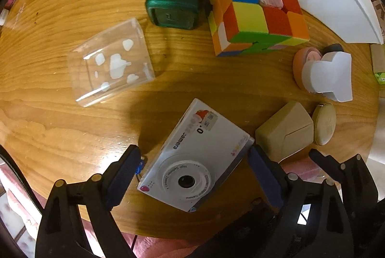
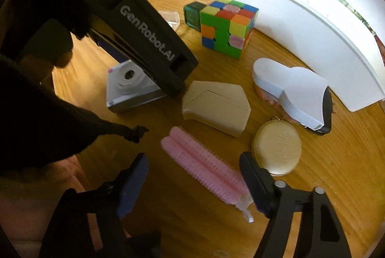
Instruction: Organize rigid objects
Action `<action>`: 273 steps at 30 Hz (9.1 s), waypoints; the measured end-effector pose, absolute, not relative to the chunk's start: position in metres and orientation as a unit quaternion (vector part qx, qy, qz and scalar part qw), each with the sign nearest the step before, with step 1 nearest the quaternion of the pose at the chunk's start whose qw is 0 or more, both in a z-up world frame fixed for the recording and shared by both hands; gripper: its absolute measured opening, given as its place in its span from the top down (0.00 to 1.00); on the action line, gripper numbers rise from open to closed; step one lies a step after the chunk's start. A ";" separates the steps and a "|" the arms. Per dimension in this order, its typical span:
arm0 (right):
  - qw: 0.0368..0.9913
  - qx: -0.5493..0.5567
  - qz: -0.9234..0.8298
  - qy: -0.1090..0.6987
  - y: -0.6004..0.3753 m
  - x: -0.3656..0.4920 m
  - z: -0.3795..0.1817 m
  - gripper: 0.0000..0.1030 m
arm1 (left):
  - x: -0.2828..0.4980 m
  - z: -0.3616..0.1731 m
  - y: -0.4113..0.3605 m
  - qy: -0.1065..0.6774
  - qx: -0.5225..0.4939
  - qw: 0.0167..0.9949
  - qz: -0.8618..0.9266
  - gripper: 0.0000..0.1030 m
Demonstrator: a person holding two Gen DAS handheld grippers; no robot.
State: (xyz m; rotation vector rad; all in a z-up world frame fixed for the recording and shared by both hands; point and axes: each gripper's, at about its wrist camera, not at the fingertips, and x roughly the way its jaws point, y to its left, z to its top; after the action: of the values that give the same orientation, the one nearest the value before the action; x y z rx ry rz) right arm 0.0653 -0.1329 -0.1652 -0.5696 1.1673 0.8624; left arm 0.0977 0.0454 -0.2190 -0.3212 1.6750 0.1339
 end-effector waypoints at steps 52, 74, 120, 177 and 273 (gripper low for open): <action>0.742 -0.179 0.352 0.542 -0.190 0.038 -0.160 0.73 | 0.043 -0.191 0.014 0.684 -0.118 0.717 0.066 0.34; 0.820 -0.165 0.334 0.433 -0.184 0.069 -0.083 0.73 | 0.043 -0.071 0.045 0.610 -0.144 0.777 0.059 0.88; 0.822 -0.112 0.316 0.461 -0.193 0.121 -0.078 0.73 | 0.122 -0.208 0.019 0.721 -0.126 0.679 0.053 0.28; 0.903 -0.156 0.327 0.231 -0.172 0.202 -0.031 0.73 | 0.171 -0.038 0.042 0.413 -0.156 0.897 0.039 0.36; 0.881 0.020 0.315 0.353 -0.239 0.044 -0.054 0.18 | -0.053 -0.020 0.034 0.332 -0.182 0.920 0.105 0.16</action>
State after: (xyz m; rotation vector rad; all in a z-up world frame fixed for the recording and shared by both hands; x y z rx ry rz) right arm 0.0444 -0.2386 -0.0539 0.0411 0.7349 0.6554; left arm -0.0530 0.0343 -0.0199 -0.3731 0.6826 0.2160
